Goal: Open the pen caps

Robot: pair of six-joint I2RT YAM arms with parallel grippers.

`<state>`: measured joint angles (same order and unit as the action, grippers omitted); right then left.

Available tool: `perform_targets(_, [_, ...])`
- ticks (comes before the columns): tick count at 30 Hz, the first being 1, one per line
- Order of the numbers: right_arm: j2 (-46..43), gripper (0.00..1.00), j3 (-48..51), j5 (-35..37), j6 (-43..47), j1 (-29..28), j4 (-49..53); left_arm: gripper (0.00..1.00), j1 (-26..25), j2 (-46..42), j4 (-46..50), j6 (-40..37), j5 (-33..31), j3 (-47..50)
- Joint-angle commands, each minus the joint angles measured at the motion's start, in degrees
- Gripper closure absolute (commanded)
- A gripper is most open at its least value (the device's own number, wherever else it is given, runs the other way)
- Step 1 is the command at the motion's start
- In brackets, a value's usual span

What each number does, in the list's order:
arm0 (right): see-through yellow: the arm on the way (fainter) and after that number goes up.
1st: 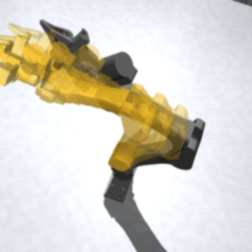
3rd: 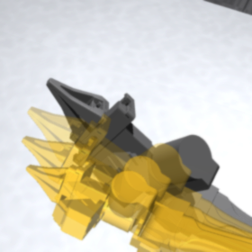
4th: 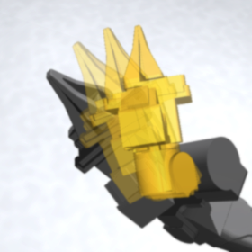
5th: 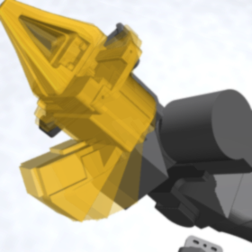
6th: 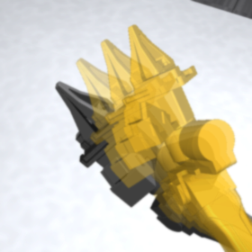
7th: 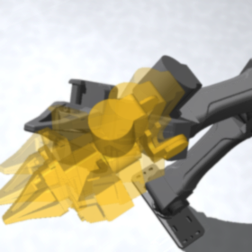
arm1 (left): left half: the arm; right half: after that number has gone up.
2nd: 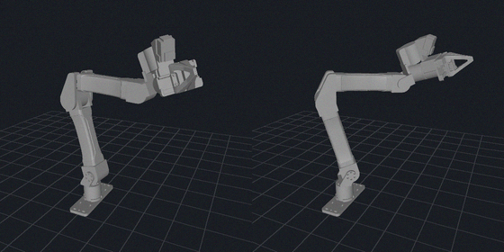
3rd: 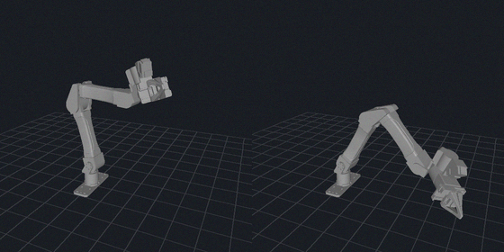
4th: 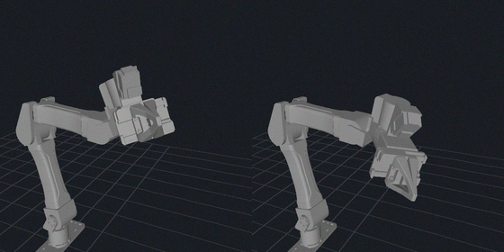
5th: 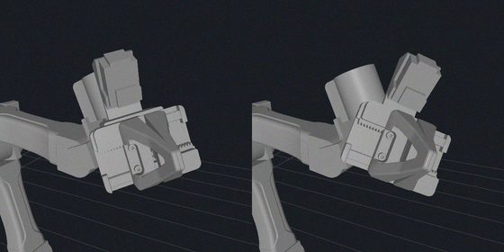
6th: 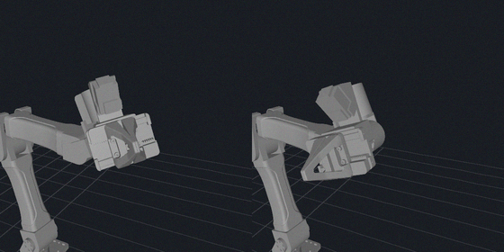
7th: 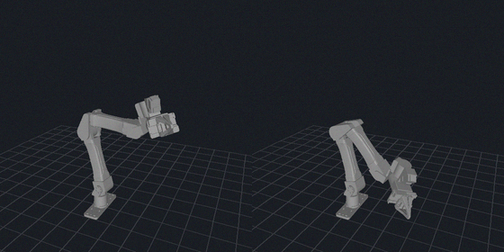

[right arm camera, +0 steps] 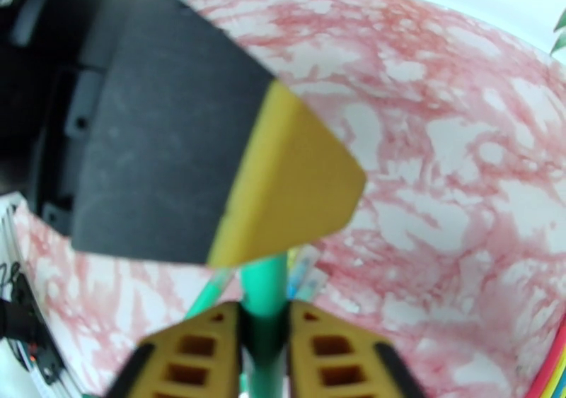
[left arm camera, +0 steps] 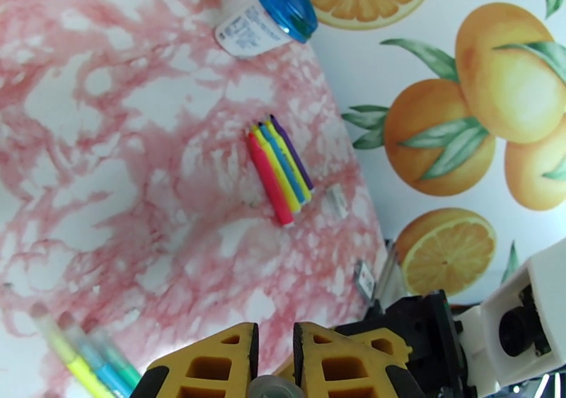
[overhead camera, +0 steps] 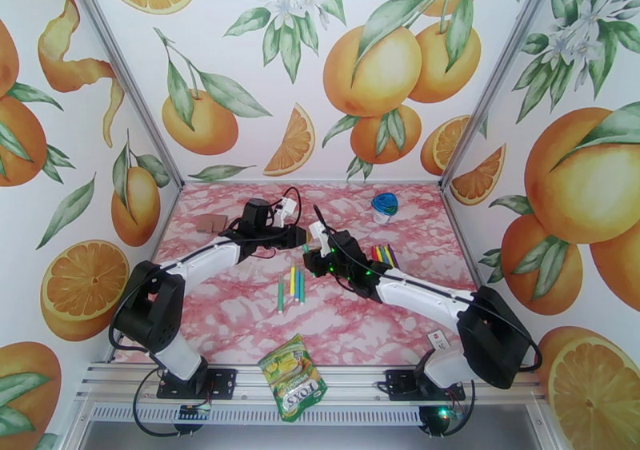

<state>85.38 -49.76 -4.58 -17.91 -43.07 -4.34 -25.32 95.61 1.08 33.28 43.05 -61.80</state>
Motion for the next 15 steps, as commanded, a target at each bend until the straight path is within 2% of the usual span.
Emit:
perform_targets(1, [-0.63,0.64,0.61,1.11,0.16,-0.1,-1.66,0.9,-0.34,0.27,-1.53,0.0,1.16,-2.0])
perform_targets(4, [0.34,0.63,0.54,0.37,-0.32,-0.13,-1.76,0.93,-0.34,0.02,-2.53,0.87,2.05,-2.23])
perform_targets(10, [0.75,0.64,0.46,-0.39,-0.78,-0.1,-2.67,0.94,-0.34,-0.76,-1.88,1.13,2.83,-3.63])
perform_targets(15, [0.33,0.71,0.74,-0.52,-0.5,-0.11,-2.71,0.95,-0.32,-1.82,-1.09,0.8,2.79,-3.54])
